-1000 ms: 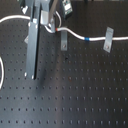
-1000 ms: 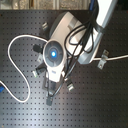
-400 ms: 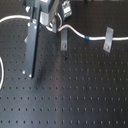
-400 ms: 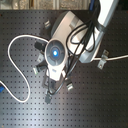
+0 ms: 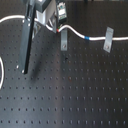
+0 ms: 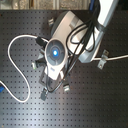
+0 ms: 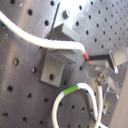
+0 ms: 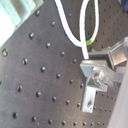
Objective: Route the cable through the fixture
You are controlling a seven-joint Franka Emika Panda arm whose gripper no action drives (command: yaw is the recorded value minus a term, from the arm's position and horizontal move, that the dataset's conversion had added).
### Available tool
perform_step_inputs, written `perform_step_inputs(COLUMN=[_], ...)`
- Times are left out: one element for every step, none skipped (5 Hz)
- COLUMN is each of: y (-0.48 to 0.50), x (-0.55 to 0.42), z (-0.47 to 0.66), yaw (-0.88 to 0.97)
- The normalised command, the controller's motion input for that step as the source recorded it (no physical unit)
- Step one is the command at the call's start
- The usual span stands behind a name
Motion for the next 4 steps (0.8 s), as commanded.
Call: perform_step_inputs(y=[-0.375, -0.293, -0.336, -0.388], x=[-0.06, -0.042, 0.099, 0.026], z=[0.0, 0.0, 0.0, 0.0], yaw=[0.0, 0.18, 0.13, 0.13])
